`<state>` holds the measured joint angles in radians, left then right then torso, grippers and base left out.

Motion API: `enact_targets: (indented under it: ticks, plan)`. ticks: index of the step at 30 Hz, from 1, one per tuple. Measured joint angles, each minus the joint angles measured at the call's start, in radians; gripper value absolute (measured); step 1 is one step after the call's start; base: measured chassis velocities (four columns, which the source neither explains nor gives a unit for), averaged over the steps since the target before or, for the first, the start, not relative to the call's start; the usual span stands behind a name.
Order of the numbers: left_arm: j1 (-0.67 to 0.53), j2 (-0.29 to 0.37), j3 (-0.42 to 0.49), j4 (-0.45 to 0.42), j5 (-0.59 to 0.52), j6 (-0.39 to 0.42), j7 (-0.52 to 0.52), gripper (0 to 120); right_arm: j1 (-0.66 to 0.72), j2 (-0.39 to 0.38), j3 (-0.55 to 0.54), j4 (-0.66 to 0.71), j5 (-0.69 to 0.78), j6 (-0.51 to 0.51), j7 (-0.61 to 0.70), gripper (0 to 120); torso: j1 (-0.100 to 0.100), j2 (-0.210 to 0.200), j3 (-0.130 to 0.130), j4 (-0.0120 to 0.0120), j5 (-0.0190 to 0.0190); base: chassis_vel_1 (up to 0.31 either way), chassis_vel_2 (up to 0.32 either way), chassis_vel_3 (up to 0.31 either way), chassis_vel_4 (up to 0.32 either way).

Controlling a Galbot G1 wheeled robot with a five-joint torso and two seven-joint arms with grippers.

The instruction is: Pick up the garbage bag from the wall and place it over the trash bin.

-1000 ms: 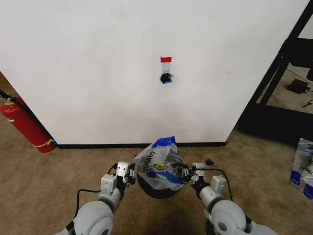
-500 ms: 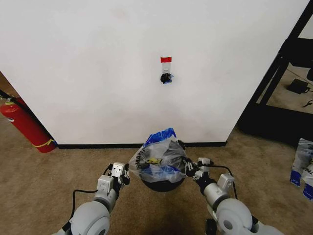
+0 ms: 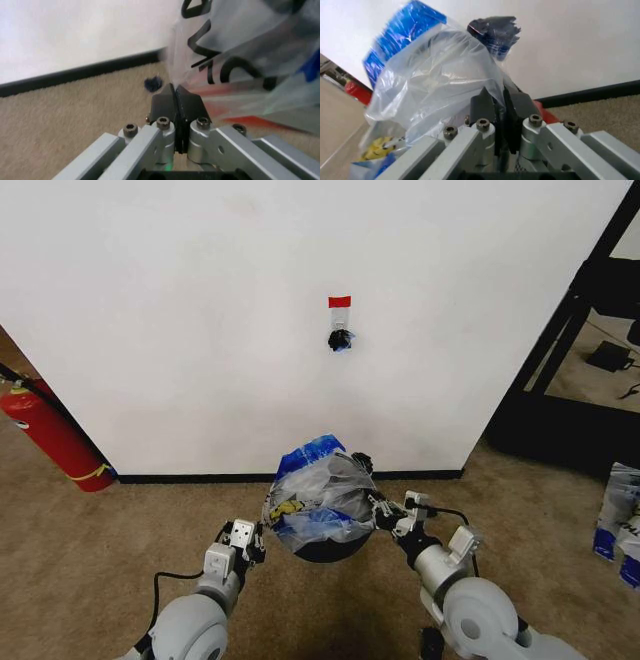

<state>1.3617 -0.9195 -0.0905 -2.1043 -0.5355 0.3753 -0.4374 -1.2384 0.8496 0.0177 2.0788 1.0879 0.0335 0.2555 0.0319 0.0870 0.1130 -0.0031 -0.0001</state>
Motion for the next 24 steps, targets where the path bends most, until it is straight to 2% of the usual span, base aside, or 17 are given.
enact_targets:
  ticks: [2,5,9,14,15,21,22,24]
  plan:
    - [0.005,0.003,0.001,0.000,0.010,-0.058,0.009,0,0.004,0.002,-0.004,-0.014,-0.010,0.000,-0.004,1,0.000,0.000,0.000,0.0000,0.0000,0.000,0.000,0.000,0.000]
    - [0.025,0.016,-0.001,-0.010,0.059,-0.143,0.044,10,0.020,0.015,-0.008,-0.053,-0.036,0.013,-0.011,1,0.000,0.000,0.000,0.0000,0.0000,0.000,0.000,0.000,0.000]
    - [0.044,0.033,-0.004,-0.015,0.136,-0.170,0.072,23,0.041,0.027,-0.008,-0.093,-0.054,0.030,-0.022,1,0.000,0.000,0.000,0.0003,0.0002,0.000,0.000,0.000,0.000]
    - [0.043,0.061,-0.023,0.052,0.310,-0.238,0.089,44,0.062,0.044,-0.005,-0.127,-0.058,0.043,-0.022,1,0.000,0.000,0.000,0.0001,-0.0001,0.000,0.000,0.000,0.000]
    - [0.043,0.061,-0.023,0.052,0.310,-0.238,0.089,44,0.062,0.044,-0.005,-0.127,-0.058,0.043,-0.022,1,0.000,0.000,0.000,0.0001,-0.0001,0.000,0.000,0.000,0.000]
    - [0.018,0.087,-0.072,0.047,0.393,-0.380,0.146,68,0.047,0.041,-0.014,-0.136,-0.107,0.044,-0.029,1,0.000,0.000,0.000,0.0001,0.0000,0.000,0.000,0.000,0.000]
    - [0.018,0.087,-0.072,0.047,0.393,-0.380,0.146,68,0.047,0.041,-0.014,-0.136,-0.107,0.044,-0.029,1,0.000,0.000,0.000,0.0001,0.0000,0.000,0.000,0.000,0.000]
    - [-0.005,0.108,-0.072,0.051,0.447,-0.465,0.245,77,0.027,0.033,-0.020,-0.138,-0.156,0.044,-0.062,1,0.000,0.000,0.000,-0.0003,0.0001,0.000,0.000,0.000,0.000]
